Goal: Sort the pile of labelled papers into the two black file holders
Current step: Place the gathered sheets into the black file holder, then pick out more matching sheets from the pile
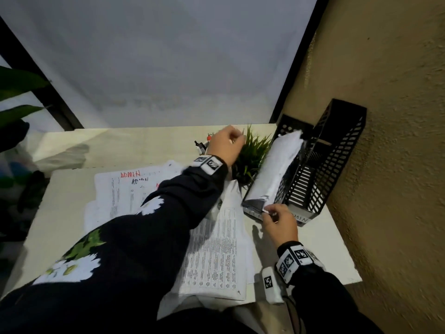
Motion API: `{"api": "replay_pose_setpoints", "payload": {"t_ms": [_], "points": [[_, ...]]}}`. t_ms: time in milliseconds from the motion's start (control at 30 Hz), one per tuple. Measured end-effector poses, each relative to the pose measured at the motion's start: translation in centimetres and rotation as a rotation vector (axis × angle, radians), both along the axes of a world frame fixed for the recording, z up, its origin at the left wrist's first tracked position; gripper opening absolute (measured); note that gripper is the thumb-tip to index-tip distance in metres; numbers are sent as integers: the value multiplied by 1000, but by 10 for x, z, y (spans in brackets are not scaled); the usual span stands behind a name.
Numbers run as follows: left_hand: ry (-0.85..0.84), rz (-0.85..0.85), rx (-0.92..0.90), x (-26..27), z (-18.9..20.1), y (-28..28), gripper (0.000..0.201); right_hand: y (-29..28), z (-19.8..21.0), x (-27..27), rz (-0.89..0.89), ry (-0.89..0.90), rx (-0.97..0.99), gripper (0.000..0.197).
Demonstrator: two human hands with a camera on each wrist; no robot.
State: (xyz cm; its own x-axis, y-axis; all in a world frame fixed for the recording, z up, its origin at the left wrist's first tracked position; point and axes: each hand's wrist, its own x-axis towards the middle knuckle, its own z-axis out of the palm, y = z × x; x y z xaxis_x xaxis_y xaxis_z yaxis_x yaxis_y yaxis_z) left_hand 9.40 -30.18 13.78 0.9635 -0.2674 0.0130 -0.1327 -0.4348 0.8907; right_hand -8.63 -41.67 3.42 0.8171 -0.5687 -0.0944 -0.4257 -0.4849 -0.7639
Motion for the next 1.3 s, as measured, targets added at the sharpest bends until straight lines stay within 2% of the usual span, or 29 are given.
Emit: {"api": "replay_pose_setpoints", "payload": {"t_ms": [33, 67, 167, 233, 300, 333, 400, 467, 567, 633, 700, 733, 833, 900, 1033, 1133, 1200, 1300], "points": [[37, 50, 5, 4, -10, 19, 17, 3, 2, -2, 20, -16, 20, 5], [109, 86, 67, 5, -20, 38, 18, 7, 5, -3, 45, -8, 64, 8], [437, 71, 455, -5, -64, 97, 28, 20, -4, -3, 97, 157, 163, 17], [590, 64, 671, -28, -90, 130, 36, 30, -16, -1, 54, 260, 165, 12], [666, 131, 729, -52, -110, 151, 44, 41, -27, 1, -43, 292, 180, 27], [681, 157, 704, -61, -123, 157, 57, 46, -31, 2, -58, 308, 186, 28], [692, 171, 573, -77, -137, 163, 72, 56, -33, 5, -36, 347, 208, 14], [672, 143, 460, -89, -145, 163, 62, 65, -33, 7, -45, 338, 255, 7], [596, 59, 349, -101, -152, 168, 36, 72, -36, 10, -54, 294, 251, 15], [576, 55, 259, -104, -154, 175, 26, 77, -37, 12, -61, 257, 269, 7], [565, 119, 157, -104, -152, 183, 11, 82, -39, 14, -80, 209, 274, 25], [565, 157, 98, -104, -151, 188, 8, 85, -38, 15, -81, 183, 265, 27], [580, 235, -67, -102, -146, 201, 30, 93, -37, 20, -110, 126, 266, 22], [580, 251, -133, -98, -146, 210, 33, 96, -35, 24, -121, 132, 276, 20], [532, 320, -181, -86, -147, 223, 14, 98, -30, 26, -112, 132, 313, 24], [487, 354, -94, -77, -149, 236, 21, 94, -26, 20, -236, 75, 391, 25], [510, 388, -61, -73, -151, 246, 27, 88, -24, 15, -339, -9, 510, 25], [519, 417, -41, -68, -155, 255, 32, 80, -22, 12, -441, -96, 593, 34]]}}
